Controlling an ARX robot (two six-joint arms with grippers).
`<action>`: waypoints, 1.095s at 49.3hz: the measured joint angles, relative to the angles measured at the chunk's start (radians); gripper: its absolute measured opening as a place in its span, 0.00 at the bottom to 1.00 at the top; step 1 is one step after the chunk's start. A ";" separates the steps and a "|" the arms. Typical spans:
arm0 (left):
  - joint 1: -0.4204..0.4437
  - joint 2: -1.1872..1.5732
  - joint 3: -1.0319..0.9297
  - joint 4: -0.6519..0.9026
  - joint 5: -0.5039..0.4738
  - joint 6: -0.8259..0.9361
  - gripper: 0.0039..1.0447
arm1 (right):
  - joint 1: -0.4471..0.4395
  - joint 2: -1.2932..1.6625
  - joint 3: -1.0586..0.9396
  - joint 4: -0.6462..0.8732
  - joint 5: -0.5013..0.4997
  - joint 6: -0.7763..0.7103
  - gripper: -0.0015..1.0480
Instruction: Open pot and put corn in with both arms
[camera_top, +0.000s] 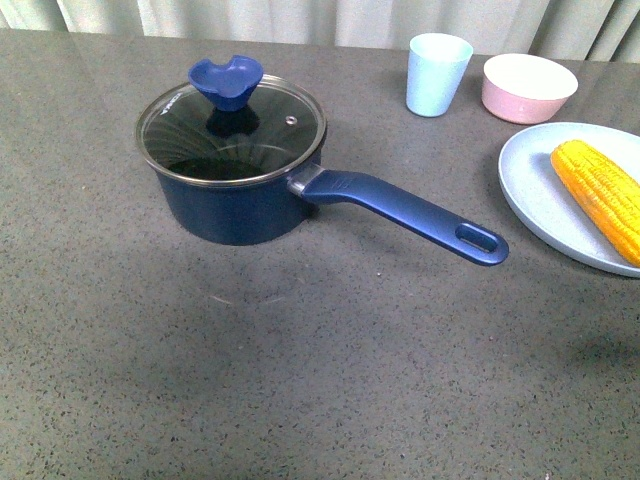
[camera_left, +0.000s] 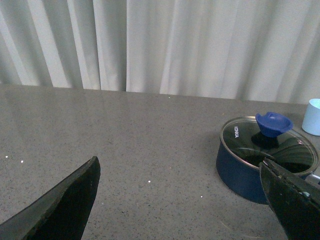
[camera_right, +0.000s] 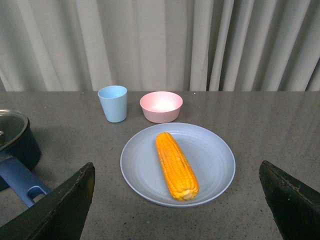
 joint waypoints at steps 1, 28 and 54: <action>0.000 0.000 0.000 0.000 0.000 0.000 0.92 | 0.000 0.000 0.000 0.000 0.000 0.000 0.91; 0.000 0.000 0.000 0.000 0.001 0.000 0.92 | 0.000 0.000 0.000 0.000 0.000 0.000 0.91; -0.172 0.934 0.216 0.513 0.180 -0.103 0.92 | 0.000 0.000 0.000 0.000 0.000 0.000 0.91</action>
